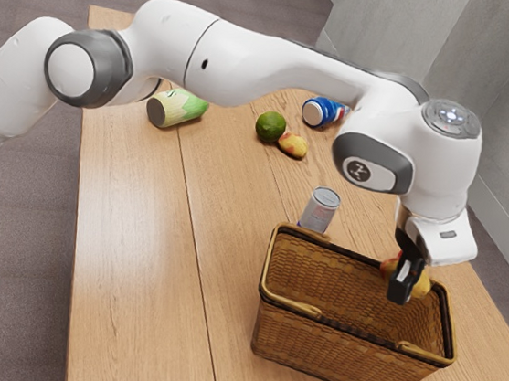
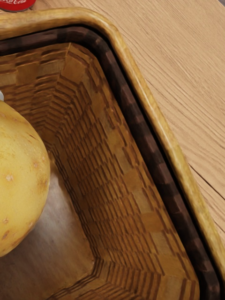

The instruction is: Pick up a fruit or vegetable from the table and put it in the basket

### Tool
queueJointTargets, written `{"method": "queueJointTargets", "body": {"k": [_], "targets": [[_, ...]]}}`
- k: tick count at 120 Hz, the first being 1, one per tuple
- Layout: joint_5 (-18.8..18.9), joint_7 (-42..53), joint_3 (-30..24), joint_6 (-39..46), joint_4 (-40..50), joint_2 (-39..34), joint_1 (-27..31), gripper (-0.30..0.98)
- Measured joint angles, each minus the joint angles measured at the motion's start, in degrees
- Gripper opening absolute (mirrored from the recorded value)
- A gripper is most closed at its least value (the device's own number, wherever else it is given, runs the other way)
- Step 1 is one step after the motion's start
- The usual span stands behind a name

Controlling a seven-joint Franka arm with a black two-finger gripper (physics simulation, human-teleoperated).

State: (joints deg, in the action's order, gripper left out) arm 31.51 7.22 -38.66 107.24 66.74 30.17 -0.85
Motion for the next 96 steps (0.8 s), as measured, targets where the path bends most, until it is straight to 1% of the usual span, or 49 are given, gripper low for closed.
{"method": "queueJointTargets", "body": {"k": [14,22,29,39,51,54,58,60,63,65,68,71,76,84,96], "targets": [[-0.2,-1.5,0.1,0.7,0.6,0.0,0.2,0.18],[-1.3,-2.1,0.4,1.1,1.2,0.0,0.5,0.37],[-2.4,-2.6,0.6,1.4,1.4,0.0,0.6,0.48],[-3.6,-3.3,1.2,1.7,1.5,0.0,0.7,0.57],[-4.4,-3.9,2.0,2.0,1.5,-0.2,0.7,0.63],[-4.6,-3.9,3.9,1.7,2.6,-1.9,0.7,0.64],[-6.0,-4.0,8.1,0.4,6.4,-7.7,1.3,0.65],[-7.3,-4.0,11.3,-0.8,9.1,-11.5,1.9,0.65],[-9.7,-4.1,18.1,-3.3,13.0,-17.2,2.5,0.66],[-11.1,-4.1,21.7,-5.1,15.1,-20.3,3.3,0.66],[-12.9,-4.3,25.5,-7.5,17.4,-23.9,4.7,0.67],[-14.4,-4.6,28.0,-9.7,18.8,-26.1,6.2,0.67],[-16.4,-5.2,30.1,-12.7,19.8,-28.0,9.1,0.68],[-19.2,-6.4,31.3,-16.0,20.3,-29.1,14.2,0.68],[-21.1,-8.0,31.6,-18.5,20.4,-28.7,21.2,0.68]]}}
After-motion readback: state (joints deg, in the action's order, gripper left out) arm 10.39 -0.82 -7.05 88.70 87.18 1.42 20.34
